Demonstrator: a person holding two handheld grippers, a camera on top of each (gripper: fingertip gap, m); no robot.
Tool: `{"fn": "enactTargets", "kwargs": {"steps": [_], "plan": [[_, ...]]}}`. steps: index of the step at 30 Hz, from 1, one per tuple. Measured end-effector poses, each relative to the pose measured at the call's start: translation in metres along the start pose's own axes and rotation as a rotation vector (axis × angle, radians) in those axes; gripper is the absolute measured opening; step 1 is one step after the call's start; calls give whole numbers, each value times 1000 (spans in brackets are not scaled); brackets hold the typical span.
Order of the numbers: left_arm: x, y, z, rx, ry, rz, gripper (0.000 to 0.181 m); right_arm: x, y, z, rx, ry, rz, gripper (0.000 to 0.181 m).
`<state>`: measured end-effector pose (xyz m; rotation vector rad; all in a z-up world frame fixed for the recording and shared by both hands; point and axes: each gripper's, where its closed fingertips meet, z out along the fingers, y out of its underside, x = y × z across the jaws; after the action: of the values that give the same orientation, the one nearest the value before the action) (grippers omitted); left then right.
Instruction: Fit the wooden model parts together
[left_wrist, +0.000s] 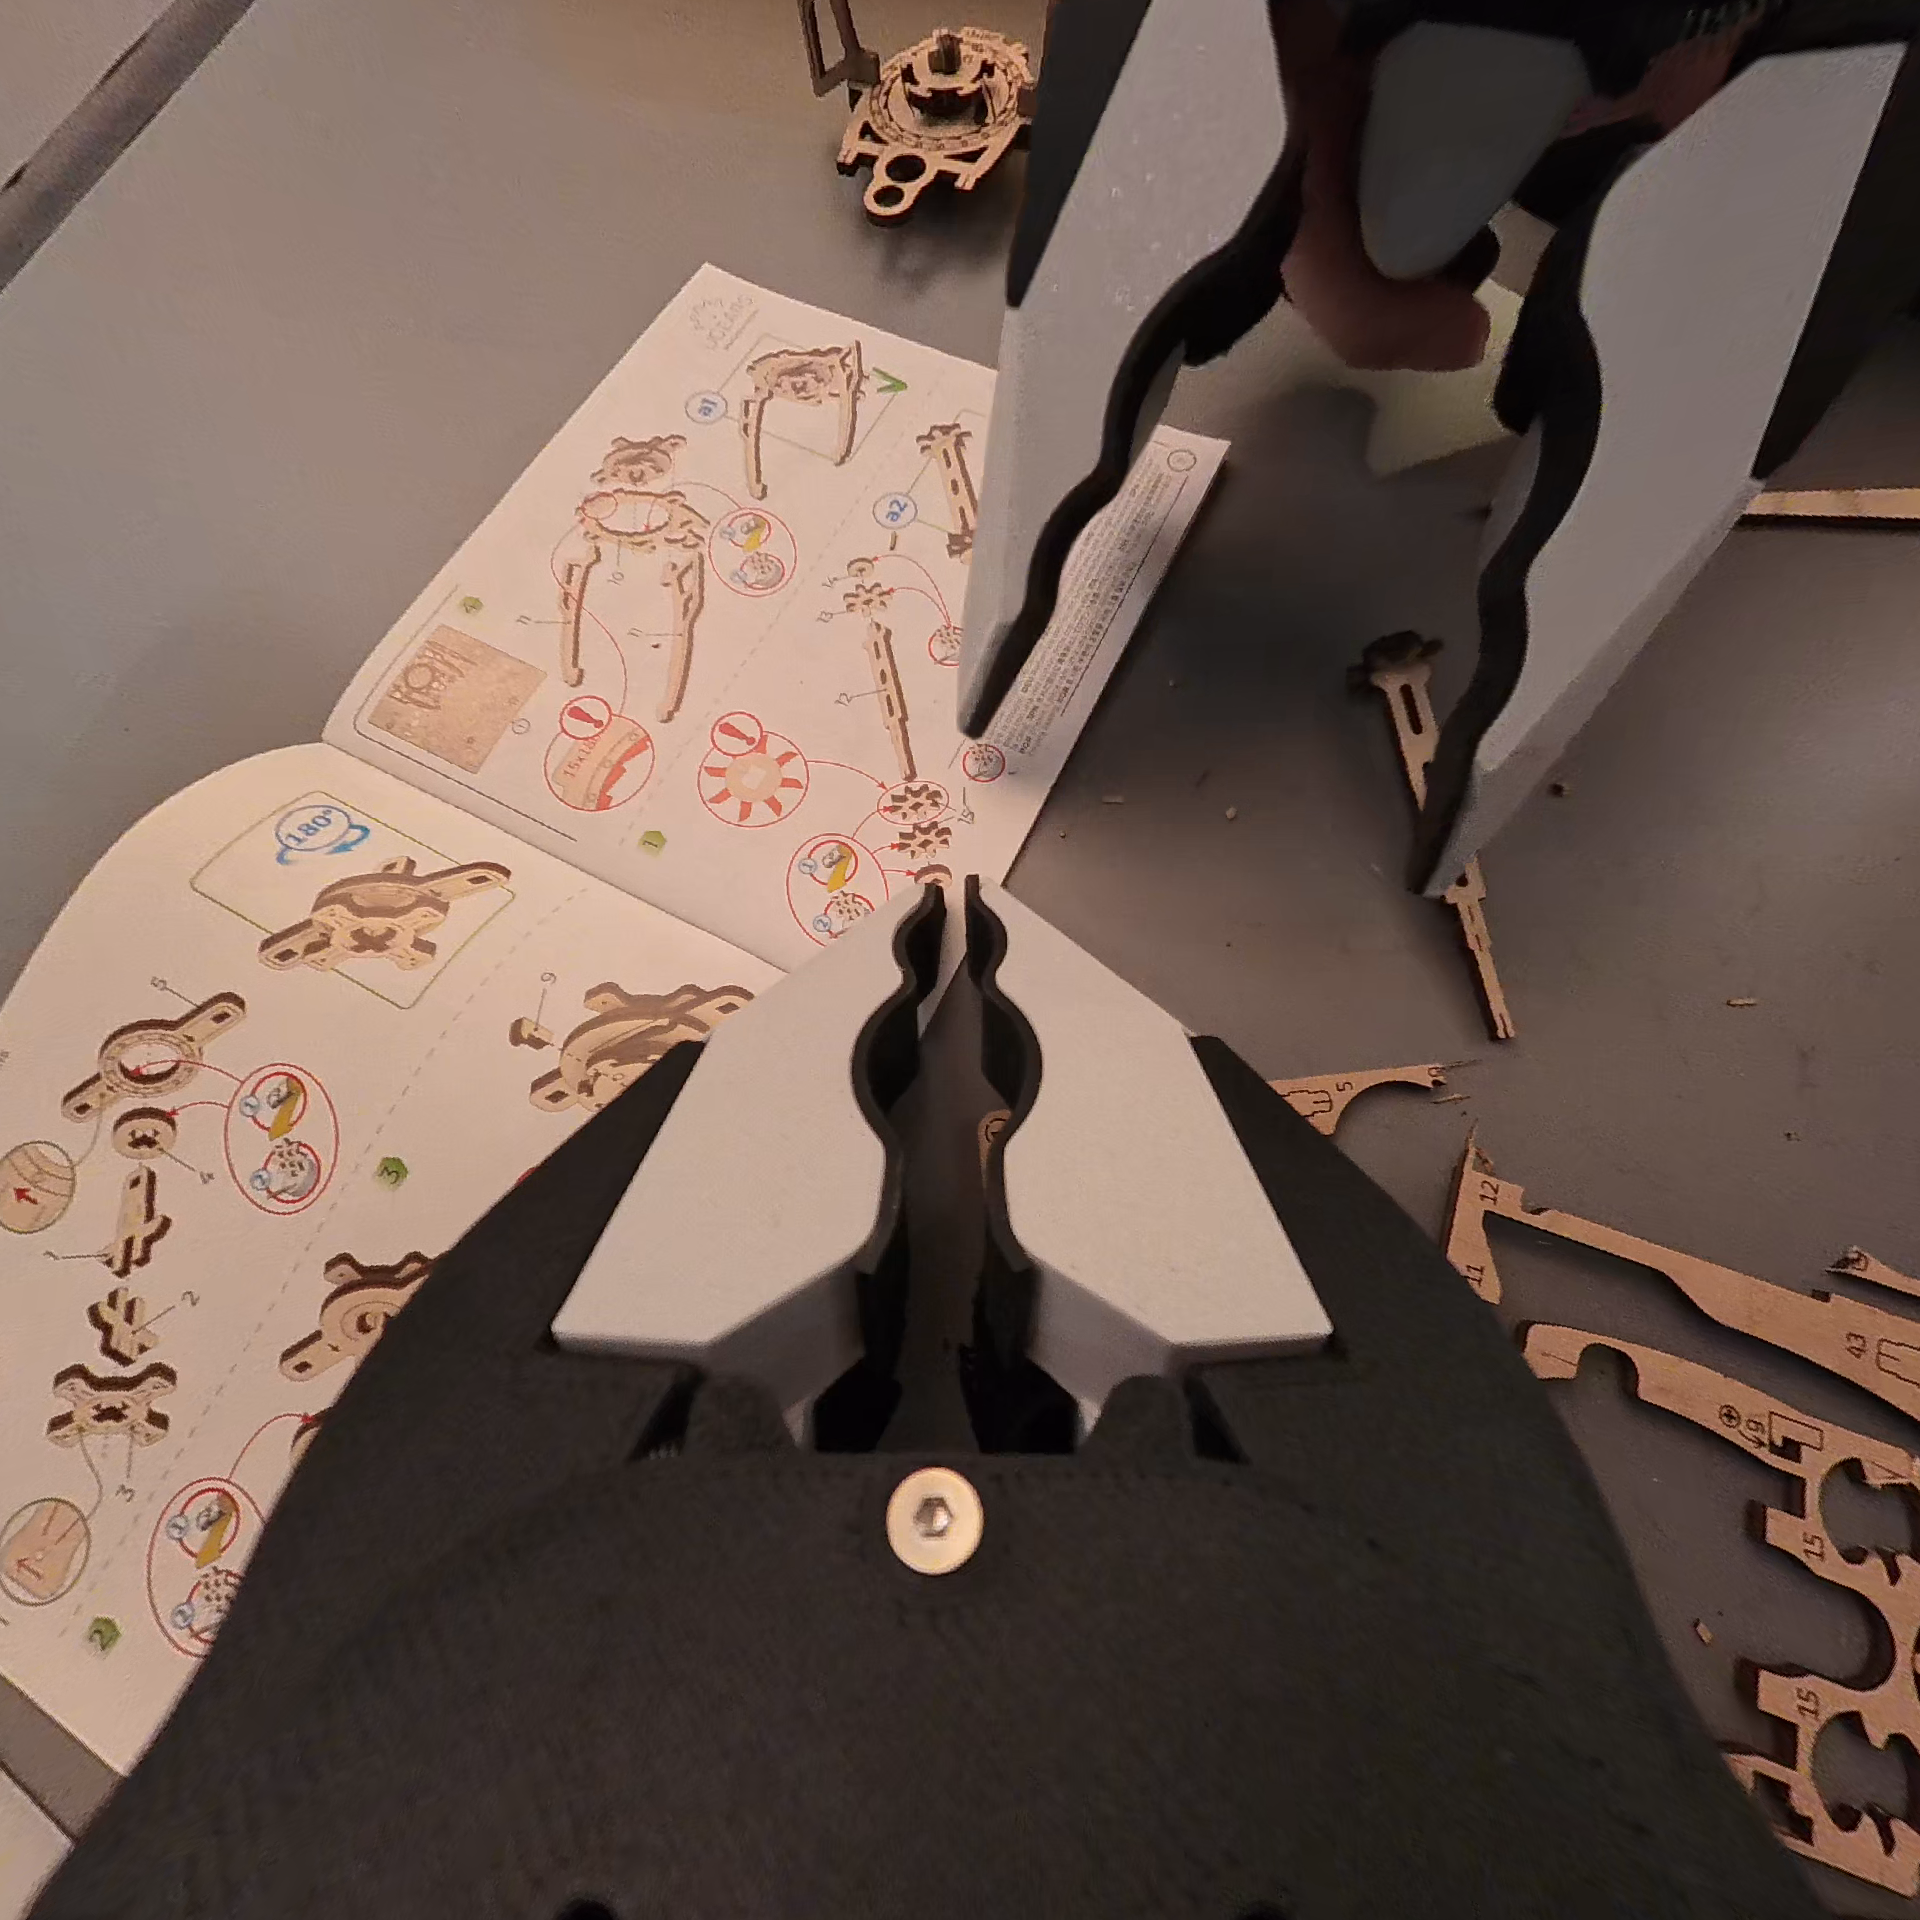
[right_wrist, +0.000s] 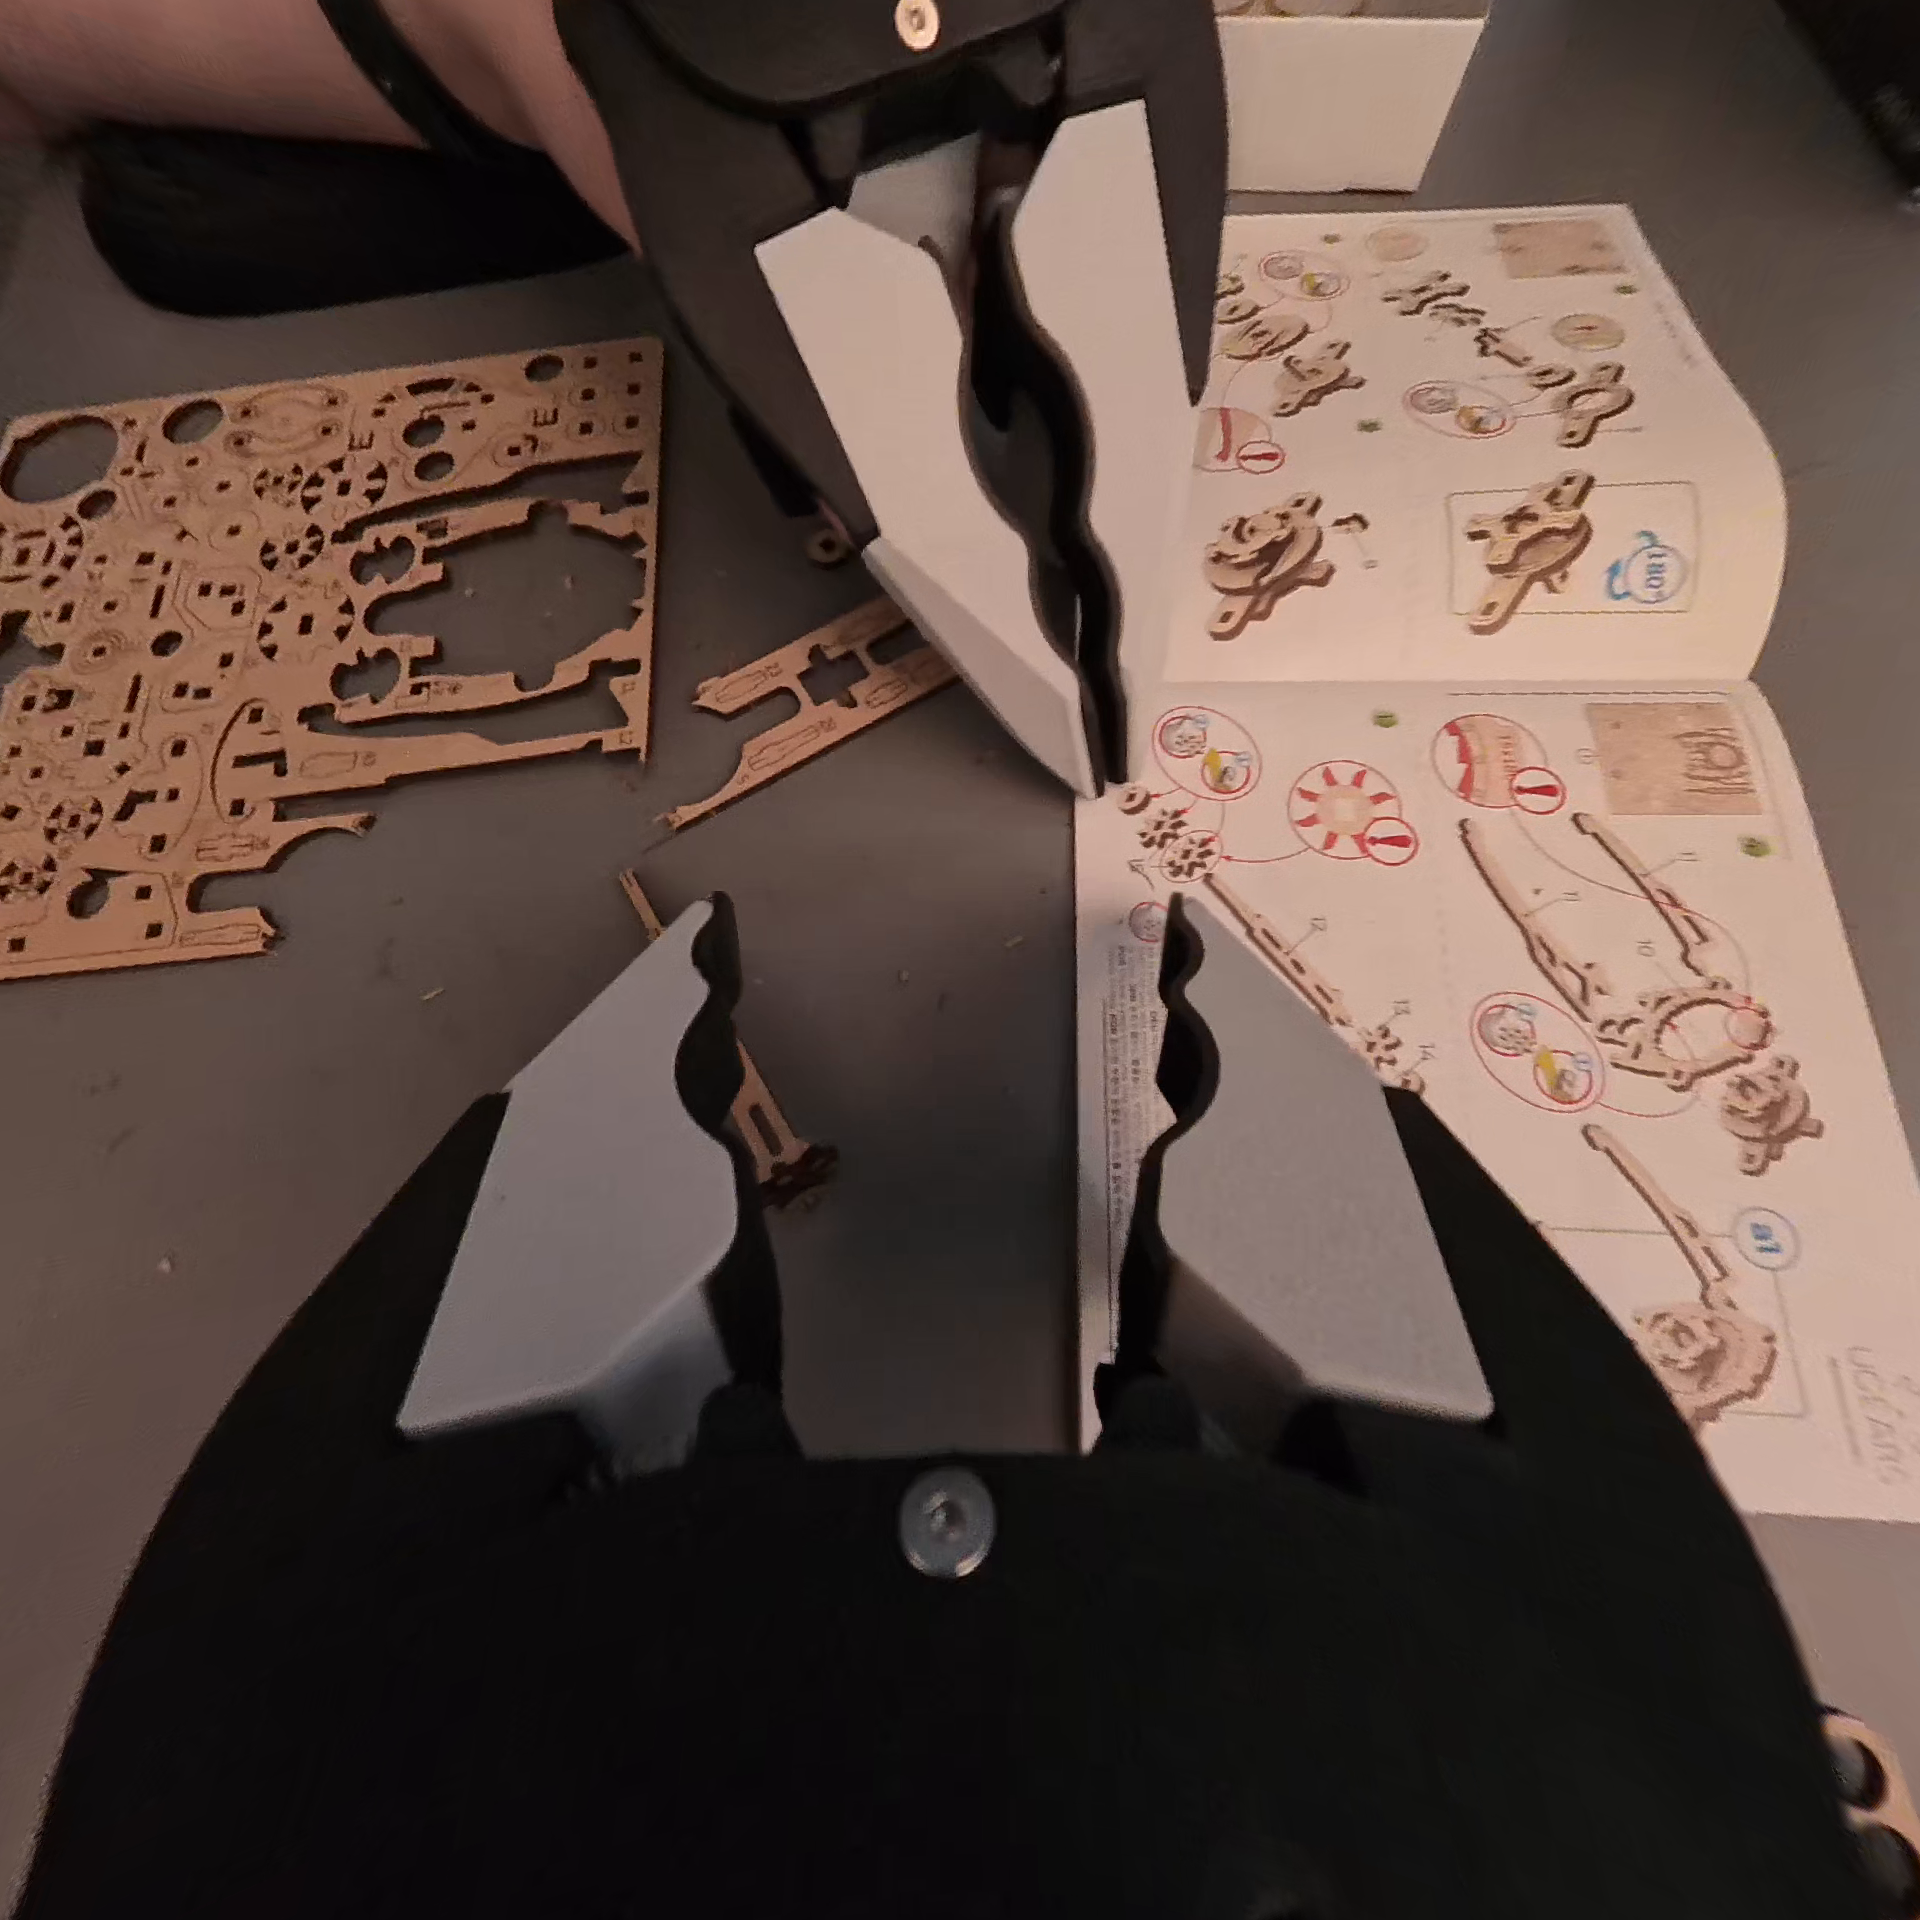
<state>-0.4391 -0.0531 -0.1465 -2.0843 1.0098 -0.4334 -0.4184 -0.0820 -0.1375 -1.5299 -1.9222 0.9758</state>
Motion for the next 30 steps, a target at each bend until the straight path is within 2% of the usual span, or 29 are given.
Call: {"fn": "enactTargets", "kwargs": {"steps": [4, 6, 11, 15, 18, 20, 23, 25, 28, 30], "plan": [[0, 0, 0, 0, 1, -1, 2, -15, 5, 4, -37, -72, -16, 81], [0, 0, 0, 0, 0, 0, 2, -23, 3, 2, -29, -109, -41, 71], [0, 0, 0, 0, 1, -1, 2, -2, 6, 4, -40, -11, 9, 81], [0, 0, 0, 0, 1, -1, 2, -29, 4, 0, -31, -155, -20, 59], [0, 0, 0, 0, 1, 0, 2, -12, 4, 2, -35, -51, -40, 71], [0, 0, 0, 0, 1, -1, 2, -7, 5, 4, -36, -35, -18, 74], [0, 0, 0, 0, 0, 1, 2, -11, 4, 4, -33, -61, -2, 77], [0, 0, 0, 0, 1, 0, 2, -20, 3, 1, -27, -114, -12, 66], [0, 0, 0, 0, 1, -1, 2, -3, 0, 1, -7, -20, -5, 74], [0, 0, 0, 0, 1, -1, 2, -3, 2, 3, -14, -32, 14, 77]]}}
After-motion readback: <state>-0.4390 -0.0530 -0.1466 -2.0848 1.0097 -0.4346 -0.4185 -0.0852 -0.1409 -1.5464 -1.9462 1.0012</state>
